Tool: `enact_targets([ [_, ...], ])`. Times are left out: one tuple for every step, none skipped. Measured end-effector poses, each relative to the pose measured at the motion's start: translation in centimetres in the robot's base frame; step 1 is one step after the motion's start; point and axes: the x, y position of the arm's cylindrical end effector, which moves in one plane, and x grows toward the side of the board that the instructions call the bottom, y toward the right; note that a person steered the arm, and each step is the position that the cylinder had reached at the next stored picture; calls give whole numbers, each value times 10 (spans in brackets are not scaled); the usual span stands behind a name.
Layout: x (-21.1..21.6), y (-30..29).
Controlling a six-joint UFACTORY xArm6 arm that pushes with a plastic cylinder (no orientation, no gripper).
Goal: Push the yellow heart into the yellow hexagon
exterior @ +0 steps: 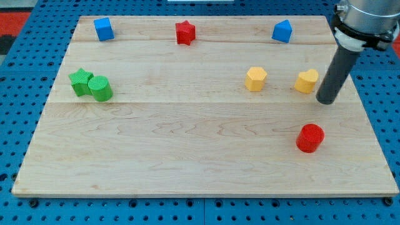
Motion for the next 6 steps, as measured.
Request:
enact_targets([
  [-43, 18],
  [-55, -40],
  [-50, -82],
  [-67, -39],
  [-126, 18],
  [-169, 18],
])
